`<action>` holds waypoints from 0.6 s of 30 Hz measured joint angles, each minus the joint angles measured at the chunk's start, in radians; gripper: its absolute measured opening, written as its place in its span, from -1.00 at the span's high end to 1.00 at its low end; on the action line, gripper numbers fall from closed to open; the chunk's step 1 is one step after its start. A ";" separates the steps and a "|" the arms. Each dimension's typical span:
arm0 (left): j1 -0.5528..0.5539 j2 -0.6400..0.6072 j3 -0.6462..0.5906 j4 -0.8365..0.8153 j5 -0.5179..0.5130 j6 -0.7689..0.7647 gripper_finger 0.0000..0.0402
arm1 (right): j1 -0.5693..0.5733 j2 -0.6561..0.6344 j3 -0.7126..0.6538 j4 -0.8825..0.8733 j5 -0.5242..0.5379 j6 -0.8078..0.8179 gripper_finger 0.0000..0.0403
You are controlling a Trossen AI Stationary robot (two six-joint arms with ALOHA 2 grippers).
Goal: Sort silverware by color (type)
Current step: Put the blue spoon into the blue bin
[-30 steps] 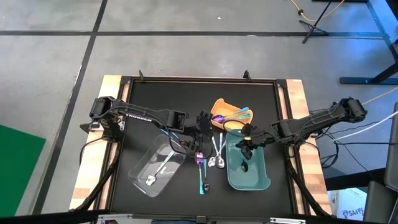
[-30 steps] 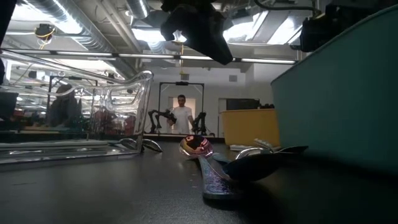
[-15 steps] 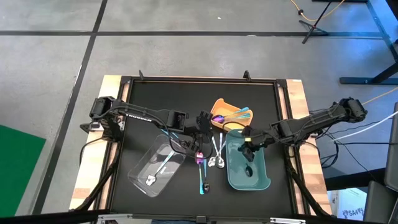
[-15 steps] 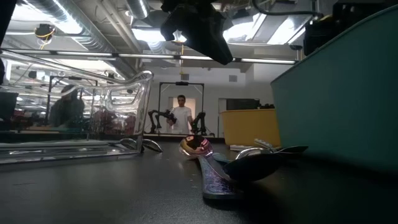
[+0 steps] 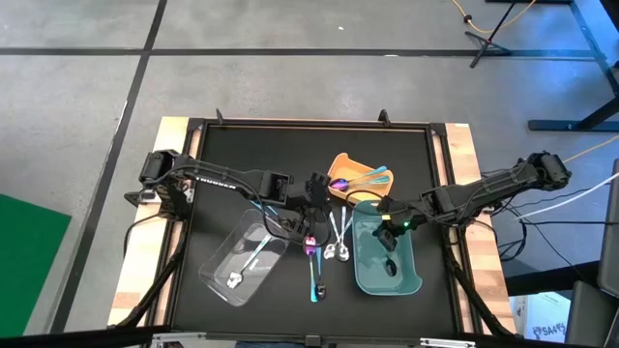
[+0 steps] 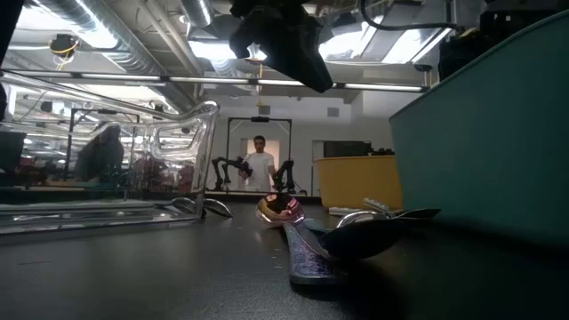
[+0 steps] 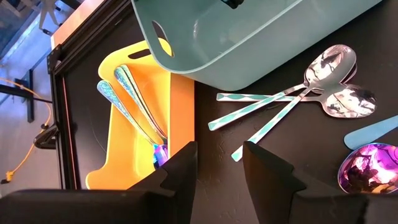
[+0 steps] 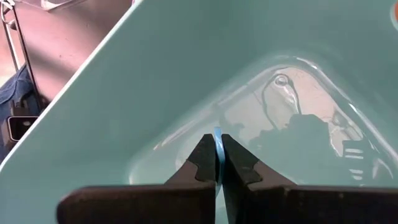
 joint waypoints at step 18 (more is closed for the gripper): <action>0.000 0.000 0.000 0.000 0.000 0.000 0.39 | 0.000 0.000 0.000 0.001 0.027 0.000 0.59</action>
